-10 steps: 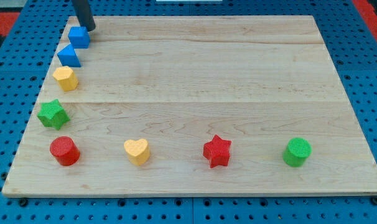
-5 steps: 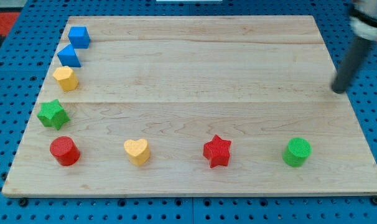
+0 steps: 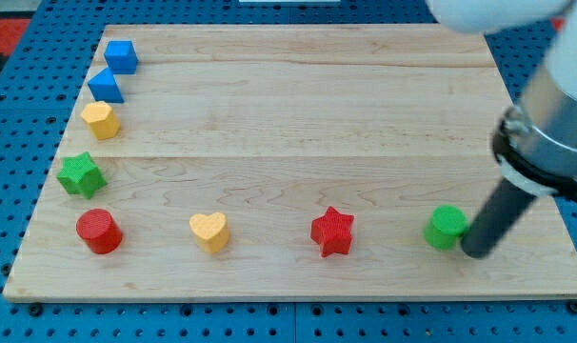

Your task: Put the green circle at the top left corner of the board

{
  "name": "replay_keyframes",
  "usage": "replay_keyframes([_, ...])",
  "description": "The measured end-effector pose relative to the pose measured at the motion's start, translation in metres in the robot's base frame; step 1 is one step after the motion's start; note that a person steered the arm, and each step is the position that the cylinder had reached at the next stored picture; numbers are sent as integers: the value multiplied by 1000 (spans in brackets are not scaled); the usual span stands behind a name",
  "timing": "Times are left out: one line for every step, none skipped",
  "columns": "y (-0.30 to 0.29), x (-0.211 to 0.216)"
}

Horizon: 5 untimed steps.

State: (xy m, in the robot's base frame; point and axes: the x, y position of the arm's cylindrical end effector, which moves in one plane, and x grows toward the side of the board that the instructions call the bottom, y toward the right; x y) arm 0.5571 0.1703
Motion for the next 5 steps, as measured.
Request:
replay_keyframes([-50,-50])
replay_keyframes([-122,-103])
replay_keyframes([-187,-147])
replay_keyframes([-237,-198])
replay_keyframes([-285,-250])
